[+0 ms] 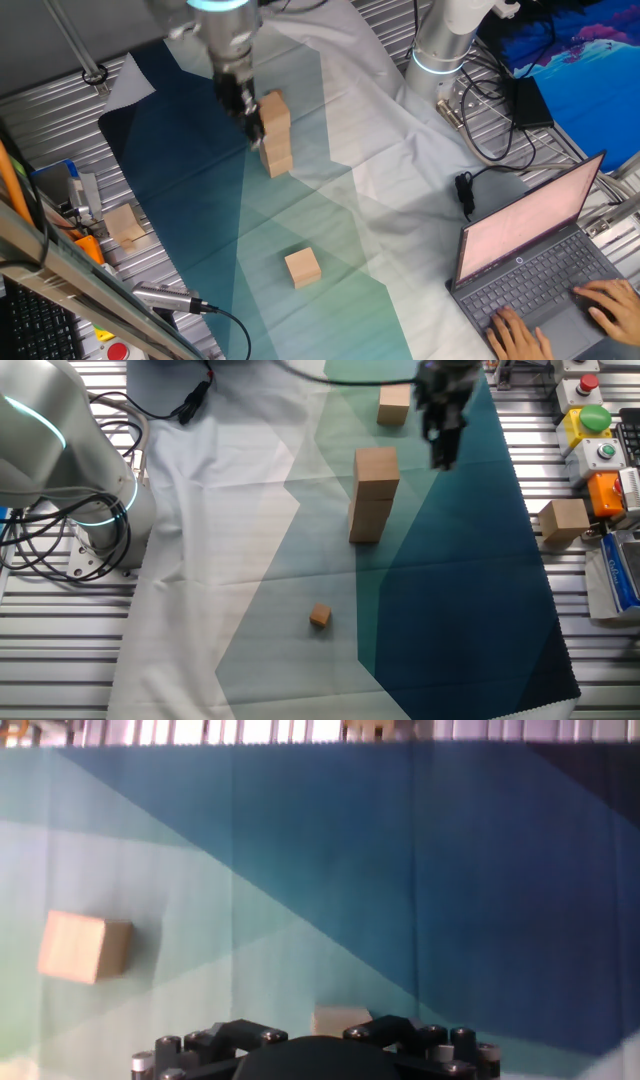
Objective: Stack the blocks in a vertical line of five
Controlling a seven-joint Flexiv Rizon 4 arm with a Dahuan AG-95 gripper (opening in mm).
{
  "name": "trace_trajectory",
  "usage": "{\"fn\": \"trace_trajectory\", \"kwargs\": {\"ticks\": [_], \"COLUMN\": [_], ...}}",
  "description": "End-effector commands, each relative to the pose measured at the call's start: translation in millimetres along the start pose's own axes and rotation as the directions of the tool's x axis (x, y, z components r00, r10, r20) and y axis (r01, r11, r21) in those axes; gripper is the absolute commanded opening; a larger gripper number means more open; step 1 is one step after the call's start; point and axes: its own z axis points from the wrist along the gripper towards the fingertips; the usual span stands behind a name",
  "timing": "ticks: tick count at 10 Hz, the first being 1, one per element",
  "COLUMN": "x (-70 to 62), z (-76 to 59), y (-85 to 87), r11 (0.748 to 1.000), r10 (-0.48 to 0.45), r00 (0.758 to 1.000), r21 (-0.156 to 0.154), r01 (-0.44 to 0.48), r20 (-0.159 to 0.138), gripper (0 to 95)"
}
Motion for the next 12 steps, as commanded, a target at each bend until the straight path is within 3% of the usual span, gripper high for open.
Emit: {"fn": "trace_trajectory", "kwargs": {"ticks": [1, 5, 9, 12], "x": [-18.7, -49.7, -56.4, -56.1], "z": [8.1, 39.6, 67.0, 75.4], "y": [16.4, 63.2, 96.9, 108.6], "r11": [1.0, 1.0, 0.999, 0.998], "r10": [-0.004, -0.018, -0.039, -0.048], "r00": [1.0, 1.0, 0.999, 0.999], "r21": [-0.003, 0.005, 0.035, 0.039], "r01": [0.004, 0.018, 0.04, 0.049], "r20": [0.003, 0.001, -0.019, -0.024], "gripper": [76.0, 76.0, 76.0, 76.0]}}
